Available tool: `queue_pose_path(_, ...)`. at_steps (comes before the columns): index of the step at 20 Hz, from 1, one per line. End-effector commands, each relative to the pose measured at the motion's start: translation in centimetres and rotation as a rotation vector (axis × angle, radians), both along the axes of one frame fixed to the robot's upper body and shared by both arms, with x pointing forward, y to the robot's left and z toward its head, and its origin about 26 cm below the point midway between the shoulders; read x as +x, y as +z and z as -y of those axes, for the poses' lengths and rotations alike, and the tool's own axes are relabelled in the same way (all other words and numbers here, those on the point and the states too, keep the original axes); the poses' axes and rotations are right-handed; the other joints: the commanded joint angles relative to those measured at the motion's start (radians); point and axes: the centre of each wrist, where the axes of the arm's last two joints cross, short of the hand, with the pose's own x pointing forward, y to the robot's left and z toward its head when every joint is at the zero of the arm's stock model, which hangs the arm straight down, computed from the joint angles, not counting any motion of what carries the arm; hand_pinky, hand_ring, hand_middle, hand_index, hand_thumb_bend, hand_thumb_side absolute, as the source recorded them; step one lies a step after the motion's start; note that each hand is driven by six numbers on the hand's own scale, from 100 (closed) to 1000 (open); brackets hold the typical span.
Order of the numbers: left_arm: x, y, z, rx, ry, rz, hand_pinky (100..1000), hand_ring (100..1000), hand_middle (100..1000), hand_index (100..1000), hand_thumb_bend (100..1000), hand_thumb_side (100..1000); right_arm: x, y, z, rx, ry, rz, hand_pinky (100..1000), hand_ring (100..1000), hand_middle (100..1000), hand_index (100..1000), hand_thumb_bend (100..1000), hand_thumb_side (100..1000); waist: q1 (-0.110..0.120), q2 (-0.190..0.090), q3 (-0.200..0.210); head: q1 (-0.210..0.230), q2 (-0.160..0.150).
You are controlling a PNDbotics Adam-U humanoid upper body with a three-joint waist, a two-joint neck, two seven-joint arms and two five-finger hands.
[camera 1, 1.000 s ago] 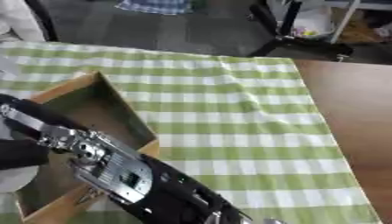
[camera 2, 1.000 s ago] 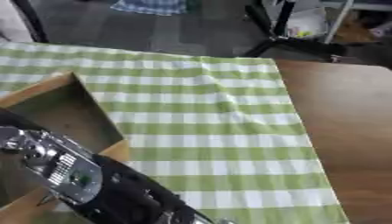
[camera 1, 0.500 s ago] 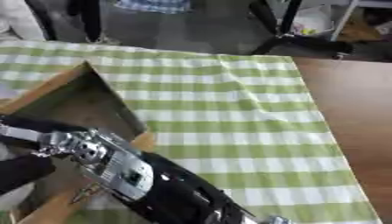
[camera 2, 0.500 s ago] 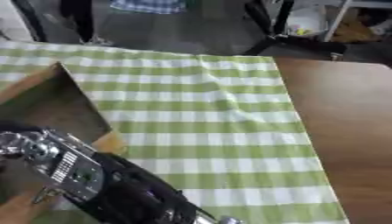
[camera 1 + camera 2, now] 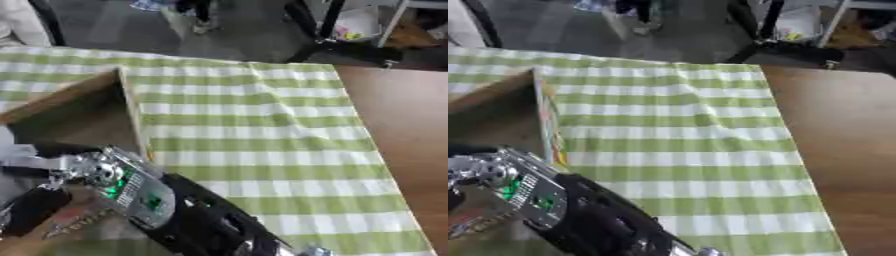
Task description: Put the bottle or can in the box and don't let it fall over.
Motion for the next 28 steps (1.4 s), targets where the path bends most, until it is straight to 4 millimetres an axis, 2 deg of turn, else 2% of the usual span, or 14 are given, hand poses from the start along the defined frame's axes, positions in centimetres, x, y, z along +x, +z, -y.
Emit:
queue_pose_path(1, 0.1, 0.5, -0.3, 0.017, -0.008, 0.013, 1000, 591, 694, 702, 127, 818, 0.2, 1.8, 0.1, 0.018, -0.017, 0.04, 1000, 1000, 1000, 1000, 100, 707, 0.013, -0.021, -0.002, 0.003, 0.002)
queue_pose_path(5, 0.0, 0.5, -0.4, 0.016, -0.006, 0.011, 1000, 591, 694, 702, 129, 812, 0.5, 2.5, 0.5, 0.026, -0.036, 0.046, 1000, 1000, 1000, 1000, 100, 696, 0.015, -0.022, -0.004, 0.006, 0.003)
queue_pose_path(11, -0.2, 0.2, -0.5, 0.015, 0.003, 0.003, 1000, 590, 694, 701, 127, 815, 1.1, 2.4, 1.6, 0.025, -0.05, 0.027, 1000, 1000, 1000, 1000, 100, 690, 0.02, -0.026, -0.018, 0.014, 0.006)
queue_pose_path(23, -0.4, -0.1, -0.6, 0.014, 0.007, -0.006, 1000, 597, 694, 701, 122, 818, 1.5, 0.1, 2.7, -0.034, -0.011, -0.031, 1000, 1000, 1000, 1000, 100, 672, 0.032, -0.023, -0.033, 0.026, 0.007)
queue_pose_path(28, -0.5, -0.2, -0.7, 0.015, 0.01, -0.011, 1000, 597, 695, 701, 121, 819, 1.4, 0.0, 3.3, -0.04, 0.003, -0.025, 1000, 1000, 1000, 1000, 100, 671, 0.034, -0.026, -0.042, 0.033, 0.009)
